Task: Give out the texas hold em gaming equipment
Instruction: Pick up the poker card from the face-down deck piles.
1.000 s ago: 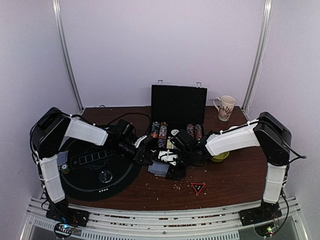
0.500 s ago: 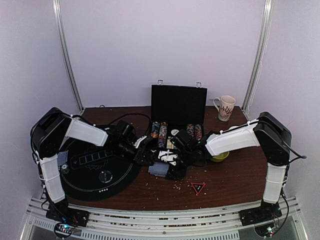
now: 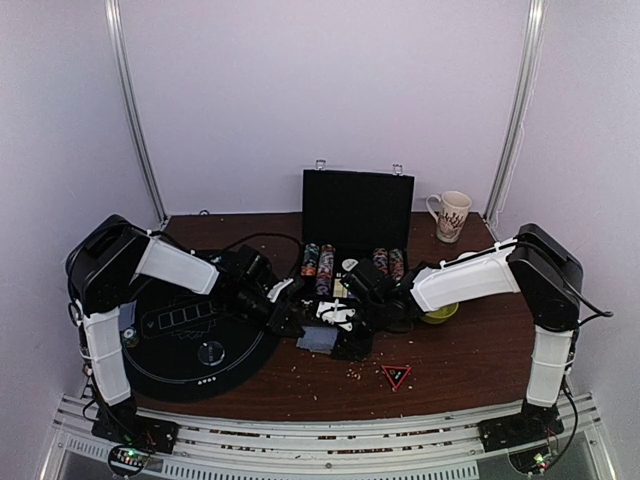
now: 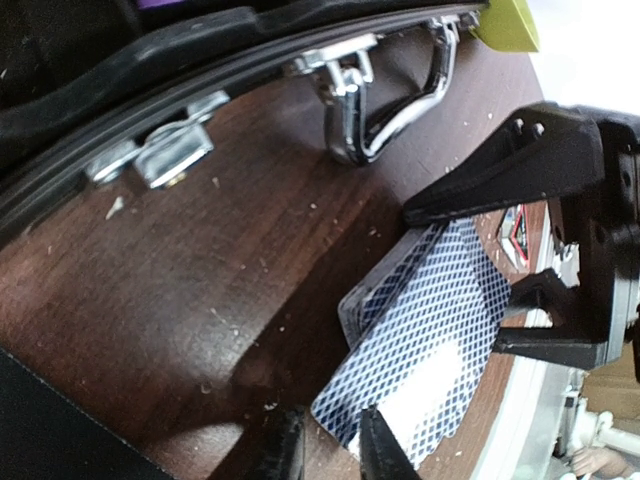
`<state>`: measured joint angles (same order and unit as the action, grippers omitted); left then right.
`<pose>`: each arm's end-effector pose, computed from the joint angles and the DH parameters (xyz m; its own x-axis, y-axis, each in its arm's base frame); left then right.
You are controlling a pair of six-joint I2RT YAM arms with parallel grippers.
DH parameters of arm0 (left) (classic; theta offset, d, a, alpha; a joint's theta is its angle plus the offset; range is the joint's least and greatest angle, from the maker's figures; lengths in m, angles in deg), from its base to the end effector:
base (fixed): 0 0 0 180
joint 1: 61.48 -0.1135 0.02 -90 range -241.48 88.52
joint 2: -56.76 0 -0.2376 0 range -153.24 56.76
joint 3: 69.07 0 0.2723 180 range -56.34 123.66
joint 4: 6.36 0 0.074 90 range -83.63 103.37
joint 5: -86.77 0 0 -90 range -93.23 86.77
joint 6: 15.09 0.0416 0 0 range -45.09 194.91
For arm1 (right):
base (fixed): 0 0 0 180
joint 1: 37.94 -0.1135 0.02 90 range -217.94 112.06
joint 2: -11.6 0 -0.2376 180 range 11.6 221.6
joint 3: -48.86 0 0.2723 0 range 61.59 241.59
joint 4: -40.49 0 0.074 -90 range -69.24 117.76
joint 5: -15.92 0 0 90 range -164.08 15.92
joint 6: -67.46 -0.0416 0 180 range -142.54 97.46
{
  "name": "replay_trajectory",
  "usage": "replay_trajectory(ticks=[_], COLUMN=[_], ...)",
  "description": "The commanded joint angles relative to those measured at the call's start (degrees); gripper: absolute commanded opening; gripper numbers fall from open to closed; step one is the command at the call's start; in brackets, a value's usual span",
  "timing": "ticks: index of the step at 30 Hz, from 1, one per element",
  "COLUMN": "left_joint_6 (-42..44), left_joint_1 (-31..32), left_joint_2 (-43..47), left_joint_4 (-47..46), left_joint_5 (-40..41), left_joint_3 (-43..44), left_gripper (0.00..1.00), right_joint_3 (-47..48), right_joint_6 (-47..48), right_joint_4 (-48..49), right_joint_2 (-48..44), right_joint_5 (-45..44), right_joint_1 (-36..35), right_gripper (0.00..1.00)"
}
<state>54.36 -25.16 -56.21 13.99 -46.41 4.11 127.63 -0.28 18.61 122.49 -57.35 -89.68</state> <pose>0.2844 -0.2444 0.0675 -0.9023 0.3456 -0.2579 0.4162 0.5415 -0.7305 0.2397 0.3233 0.0986 -0.1391 -0.7622 -0.6322 -0.9827 0.1852 -0.0071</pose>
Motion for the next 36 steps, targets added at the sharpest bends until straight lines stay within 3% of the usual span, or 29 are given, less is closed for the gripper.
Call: replay_trajectory(ticks=[1,4,25,32,36], left_joint_6=[1.04,0.97,8.95,11.71,16.52], left_joint_1=[-0.36,-0.48,-4.03,-9.6,-10.86], left_joint_2=[-0.57,0.08,11.69,17.92,21.48], left_joint_4=[-0.76,-0.76,2.97,20.22,31.2], left_joint_5=[-0.67,-0.03,-4.76,13.48,27.88], left_joint_3=[1.34,1.19,-1.44,4.65,12.77], left_gripper=[0.12,0.0,0.0,0.0,0.0], right_joint_3=[-1.12,-1.06,-1.57,-1.68,-1.81], right_joint_6=[0.24,0.15,-0.42,-0.29,0.19], right_joint_4=[-4.48,-4.47,-4.59,-4.5,-4.48], right_joint_2=[0.53,0.43,0.62,0.6,0.79], right_joint_5=[-2.02,-1.97,-2.49,-2.37,-2.1], right_joint_1=[-0.15,-0.13,-0.12,-0.17,-0.16], right_gripper=[0.7,0.7,0.7,0.7,0.7])
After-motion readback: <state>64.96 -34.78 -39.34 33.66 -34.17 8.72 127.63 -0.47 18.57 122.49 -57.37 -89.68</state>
